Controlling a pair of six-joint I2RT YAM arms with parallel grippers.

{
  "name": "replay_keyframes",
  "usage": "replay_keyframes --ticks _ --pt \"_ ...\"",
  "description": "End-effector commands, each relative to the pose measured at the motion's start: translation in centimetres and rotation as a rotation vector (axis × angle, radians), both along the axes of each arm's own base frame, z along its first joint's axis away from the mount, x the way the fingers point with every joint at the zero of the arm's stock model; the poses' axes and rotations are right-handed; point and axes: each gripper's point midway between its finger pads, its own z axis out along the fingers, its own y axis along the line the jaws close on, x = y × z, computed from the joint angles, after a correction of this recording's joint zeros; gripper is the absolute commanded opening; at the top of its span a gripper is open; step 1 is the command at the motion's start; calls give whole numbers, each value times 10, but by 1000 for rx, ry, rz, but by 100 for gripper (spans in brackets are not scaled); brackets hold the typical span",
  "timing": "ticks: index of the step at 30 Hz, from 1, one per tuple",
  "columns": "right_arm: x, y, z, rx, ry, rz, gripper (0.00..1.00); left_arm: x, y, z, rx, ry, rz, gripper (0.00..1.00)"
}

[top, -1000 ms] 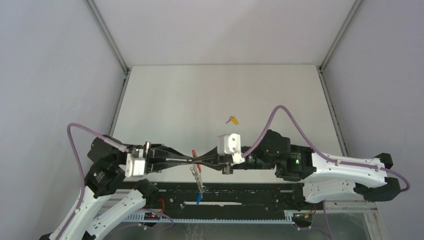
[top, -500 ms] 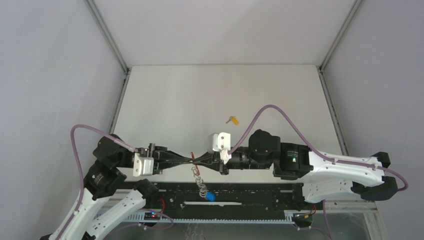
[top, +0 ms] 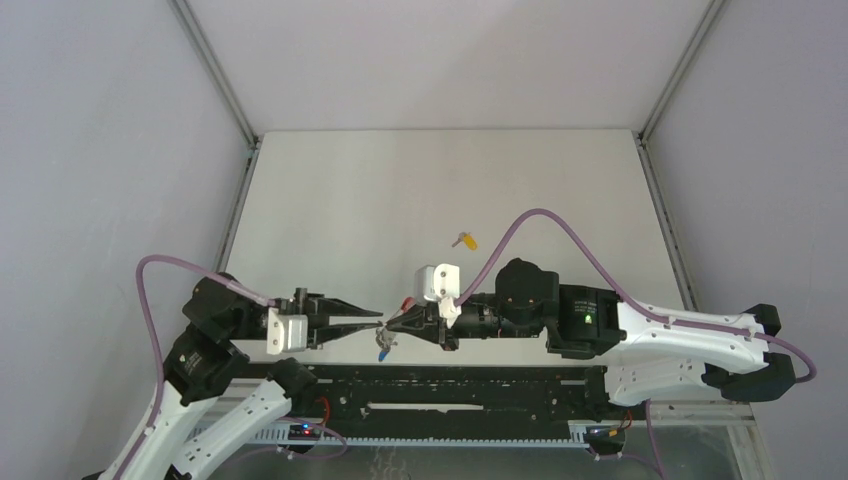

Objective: Put the keys on the keyring

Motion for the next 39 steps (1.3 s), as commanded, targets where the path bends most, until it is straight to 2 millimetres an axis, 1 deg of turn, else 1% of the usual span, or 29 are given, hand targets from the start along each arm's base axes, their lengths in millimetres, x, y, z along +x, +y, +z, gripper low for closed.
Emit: replay_keyframes --ticks 1,3,8,14,20,26,28,30,31,35,39 --pt "-4 -2 34 87 12 19 0 -5 3 7 -18 -45 -5 17" --pt "-4 -2 34 89 14 20 0 -9 3 6 -11 -38 -33 13" --pt "-4 -1 34 91 19 22 0 -19 2 3 15 -21 -98 14" --pt "-5 1 34 92 25 33 0 -19 1 -1 33 -17 -110 16" --pt "-7 4 31 88 31 45 0 -16 0 4 22 -14 -100 15" --pt "-7 4 31 84 34 44 0 -22 0 2 22 3 -126 16" --pt "-6 4 31 88 33 42 0 -23 1 1 24 -5 -126 12" --pt "-7 5 31 88 34 46 0 -21 1 0 26 -9 -119 2" --pt "-7 5 31 89 34 49 0 -20 1 1 27 -10 -116 1" --pt "-9 8 29 73 39 61 0 -21 -1 2 32 11 -128 0" --pt "-12 10 28 66 44 80 0 -20 -3 -2 43 48 -138 0"
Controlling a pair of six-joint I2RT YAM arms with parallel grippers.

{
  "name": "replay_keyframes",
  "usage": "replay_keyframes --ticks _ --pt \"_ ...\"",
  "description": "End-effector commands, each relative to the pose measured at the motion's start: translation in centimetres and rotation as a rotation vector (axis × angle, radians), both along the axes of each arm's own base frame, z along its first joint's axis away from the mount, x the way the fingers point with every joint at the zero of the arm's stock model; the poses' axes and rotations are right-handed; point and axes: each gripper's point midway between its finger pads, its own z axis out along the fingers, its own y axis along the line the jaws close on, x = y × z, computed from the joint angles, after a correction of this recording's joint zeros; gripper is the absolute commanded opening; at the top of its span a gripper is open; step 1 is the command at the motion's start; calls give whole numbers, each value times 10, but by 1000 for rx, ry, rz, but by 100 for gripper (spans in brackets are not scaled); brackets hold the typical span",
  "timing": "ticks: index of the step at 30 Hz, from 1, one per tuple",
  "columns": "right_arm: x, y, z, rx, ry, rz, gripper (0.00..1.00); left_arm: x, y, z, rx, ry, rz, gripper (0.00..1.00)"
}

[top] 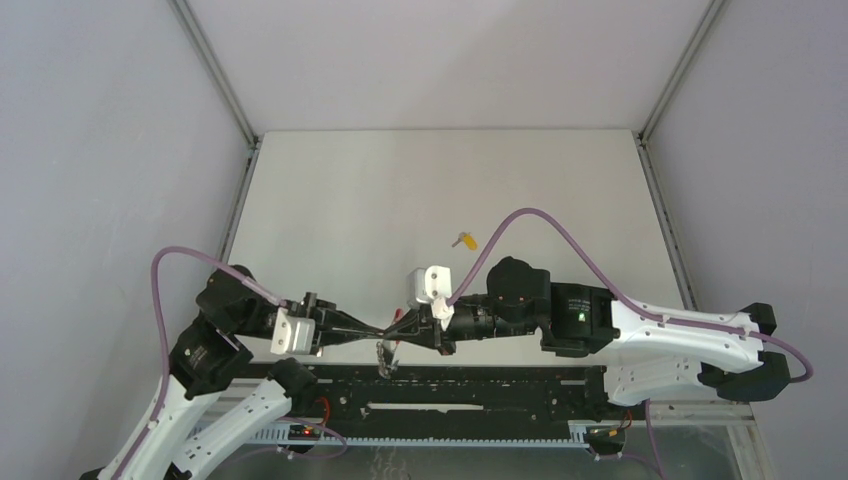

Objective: Put the keys on the keyring

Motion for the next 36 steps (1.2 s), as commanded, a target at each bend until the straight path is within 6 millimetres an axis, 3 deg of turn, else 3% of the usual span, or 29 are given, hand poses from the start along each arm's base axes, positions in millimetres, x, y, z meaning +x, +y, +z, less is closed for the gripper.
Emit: replay_keyframes --ticks 1,5,9,14,15,18,25,31,36 --pt "-4 4 33 88 8 25 0 -1 -2 16 -16 5 -15 0" --pt "-5 4 31 82 11 31 0 4 -4 18 -22 8 6 4" --pt "-6 4 33 84 9 38 0 11 -4 26 -52 16 54 0" --pt "-7 5 32 73 12 47 0 5 -2 22 -65 -53 24 0" --pt "-7 4 31 70 14 50 2 2 -1 21 -69 -84 7 0" --pt "-8 1 34 72 16 55 22 -4 2 15 -75 -185 -28 0" --pt "-3 -16 51 118 16 36 47 -5 4 0 -3 -202 -63 0" --pt "13 -40 62 158 11 -35 54 -9 4 4 -22 -219 -80 0" --pt "50 -60 52 154 44 -208 58 -7 4 10 -47 -327 -88 0"
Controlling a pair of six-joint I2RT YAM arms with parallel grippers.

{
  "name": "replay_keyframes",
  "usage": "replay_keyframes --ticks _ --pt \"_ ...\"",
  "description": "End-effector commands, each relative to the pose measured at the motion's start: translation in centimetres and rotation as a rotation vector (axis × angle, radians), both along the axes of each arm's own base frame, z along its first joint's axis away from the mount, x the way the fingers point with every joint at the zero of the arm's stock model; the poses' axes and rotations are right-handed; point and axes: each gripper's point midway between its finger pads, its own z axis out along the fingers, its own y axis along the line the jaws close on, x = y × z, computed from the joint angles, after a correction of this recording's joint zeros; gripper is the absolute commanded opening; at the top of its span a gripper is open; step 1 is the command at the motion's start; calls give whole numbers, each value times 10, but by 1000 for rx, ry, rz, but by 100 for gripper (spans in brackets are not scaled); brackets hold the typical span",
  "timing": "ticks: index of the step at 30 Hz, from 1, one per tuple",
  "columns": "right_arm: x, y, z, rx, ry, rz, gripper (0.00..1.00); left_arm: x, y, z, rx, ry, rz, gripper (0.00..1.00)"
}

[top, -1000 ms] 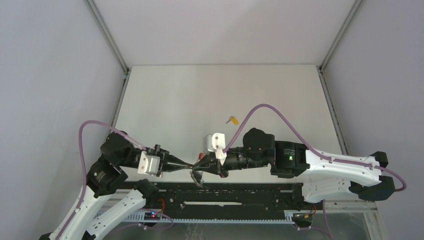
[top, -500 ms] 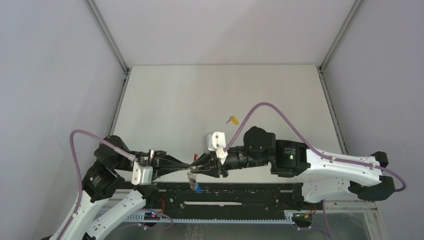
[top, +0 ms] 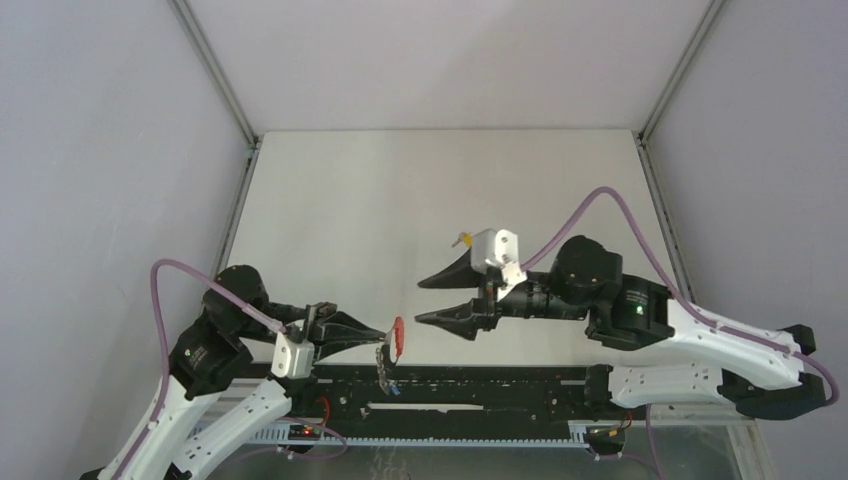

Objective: Put the keys on the keyring

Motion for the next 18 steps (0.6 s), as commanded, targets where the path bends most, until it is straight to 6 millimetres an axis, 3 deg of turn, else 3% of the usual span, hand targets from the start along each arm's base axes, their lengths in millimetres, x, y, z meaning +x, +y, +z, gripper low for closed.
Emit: replay_keyframes --ticks 1,6,11,14,18 --pt "37 -19 -4 20 64 -170 59 -7 2 23 -64 -151 -42 0" --pt "101 -35 -51 -55 257 -368 65 -5 2 17 -44 -90 -26 0" --pt "199 -67 -135 -212 462 -692 66 -1 -1 0 -31 -5 1 0" --pt "254 -83 -188 -283 575 -857 66 1 -1 0 -43 15 14 0" --pt "307 -89 -253 -340 697 -1025 66 0 0 -1 -38 25 25 0"
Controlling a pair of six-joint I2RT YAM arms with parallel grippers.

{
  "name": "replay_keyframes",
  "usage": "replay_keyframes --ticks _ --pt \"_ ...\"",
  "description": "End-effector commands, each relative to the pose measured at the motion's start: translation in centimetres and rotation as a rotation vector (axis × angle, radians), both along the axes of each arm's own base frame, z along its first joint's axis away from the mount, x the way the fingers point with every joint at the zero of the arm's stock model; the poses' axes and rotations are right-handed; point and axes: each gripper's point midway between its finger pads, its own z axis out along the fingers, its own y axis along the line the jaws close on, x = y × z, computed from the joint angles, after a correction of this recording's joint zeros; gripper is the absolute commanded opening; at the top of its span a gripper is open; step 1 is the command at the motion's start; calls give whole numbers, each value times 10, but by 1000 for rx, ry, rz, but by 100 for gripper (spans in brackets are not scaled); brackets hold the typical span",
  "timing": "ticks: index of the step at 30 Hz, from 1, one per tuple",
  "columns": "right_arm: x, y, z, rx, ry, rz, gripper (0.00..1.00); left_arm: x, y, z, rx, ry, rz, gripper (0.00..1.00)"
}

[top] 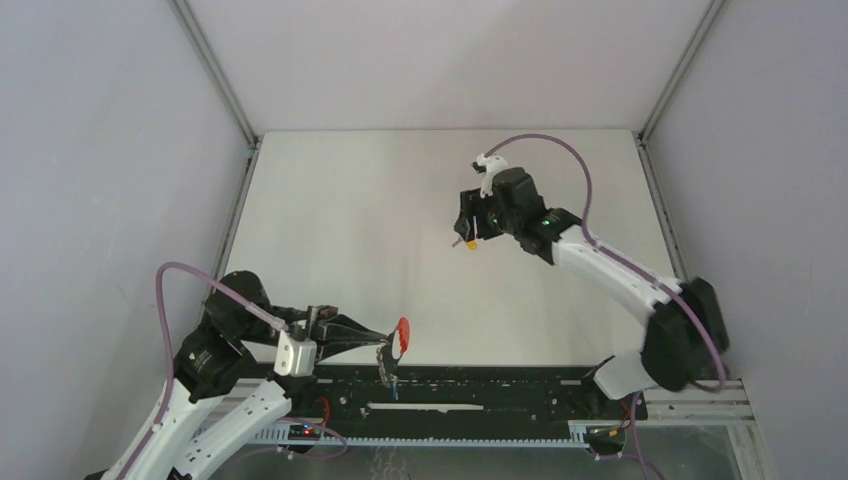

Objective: Put the keys on the keyring

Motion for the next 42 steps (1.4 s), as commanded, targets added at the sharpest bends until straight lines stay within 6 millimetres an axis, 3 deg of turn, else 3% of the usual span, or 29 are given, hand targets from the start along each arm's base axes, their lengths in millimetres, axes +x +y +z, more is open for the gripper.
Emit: replay_keyframes --ticks 1,2,5,9,16,21,42 --pt "50 -10 -60 -12 142 -230 65 1 0 8 -28 0 18 0" --pt "59 -9 -81 -11 194 -263 64 1 0 7 -26 4 18 0" --pt "77 -6 -110 14 258 -350 62 1 1 7 -26 8 23 0" --pt "86 -7 -129 48 310 -438 59 0 2 9 -31 4 24 0" --pt "102 -8 -131 115 305 -522 50 -2 2 10 -33 10 20 0" --pt "106 -8 -144 128 350 -538 46 -2 2 10 -36 9 23 0" --pt "108 -16 -172 109 435 -582 43 2 1 12 -50 -6 39 0"
